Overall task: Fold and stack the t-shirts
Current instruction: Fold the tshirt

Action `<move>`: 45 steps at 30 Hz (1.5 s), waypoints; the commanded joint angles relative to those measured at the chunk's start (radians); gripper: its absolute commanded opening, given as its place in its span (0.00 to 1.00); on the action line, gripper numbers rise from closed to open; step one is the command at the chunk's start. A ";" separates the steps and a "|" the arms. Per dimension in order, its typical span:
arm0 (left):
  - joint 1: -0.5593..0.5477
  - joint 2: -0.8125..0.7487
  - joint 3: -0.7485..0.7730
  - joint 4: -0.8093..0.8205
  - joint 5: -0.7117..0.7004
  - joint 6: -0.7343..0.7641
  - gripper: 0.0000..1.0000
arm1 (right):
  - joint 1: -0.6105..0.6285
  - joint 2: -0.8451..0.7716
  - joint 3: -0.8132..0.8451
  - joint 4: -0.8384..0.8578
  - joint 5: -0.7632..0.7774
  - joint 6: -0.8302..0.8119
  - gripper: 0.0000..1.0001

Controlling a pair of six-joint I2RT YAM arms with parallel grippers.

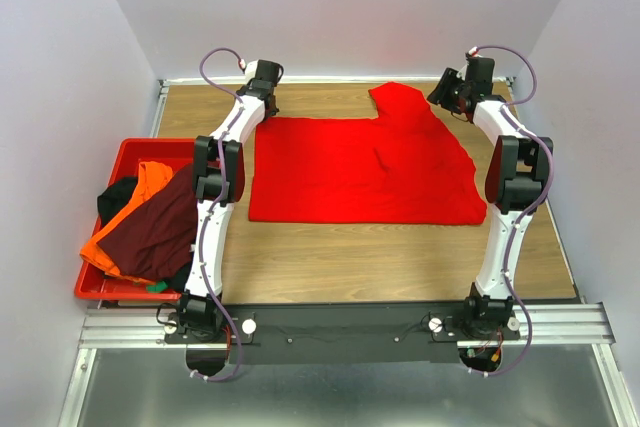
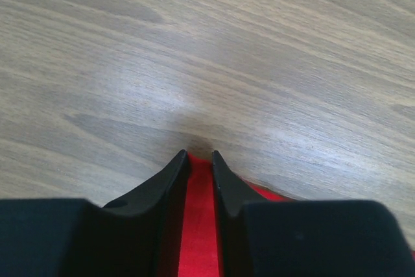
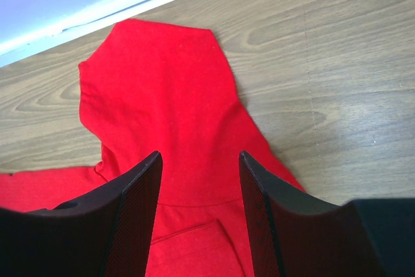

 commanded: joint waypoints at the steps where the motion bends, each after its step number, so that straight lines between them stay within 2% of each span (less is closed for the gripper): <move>1: 0.006 0.020 0.033 -0.010 0.018 -0.013 0.26 | 0.006 0.007 -0.006 0.018 -0.022 -0.005 0.58; 14: 0.006 -0.010 0.011 0.017 0.042 0.002 0.00 | 0.006 0.004 -0.001 0.018 0.033 -0.013 0.58; 26: 0.006 -0.079 -0.072 0.102 0.091 0.012 0.00 | 0.006 0.092 0.054 0.017 0.104 -0.021 0.57; 32: 0.006 -0.084 -0.095 0.117 0.093 0.021 0.00 | 0.006 0.084 0.017 0.015 0.190 -0.005 0.54; 38: 0.008 -0.082 -0.102 0.123 0.096 0.027 0.00 | 0.009 0.066 -0.015 0.015 0.230 -0.004 0.50; 45: 0.008 -0.082 -0.115 0.128 0.099 0.027 0.00 | 0.014 0.083 -0.032 0.014 0.239 -0.004 0.50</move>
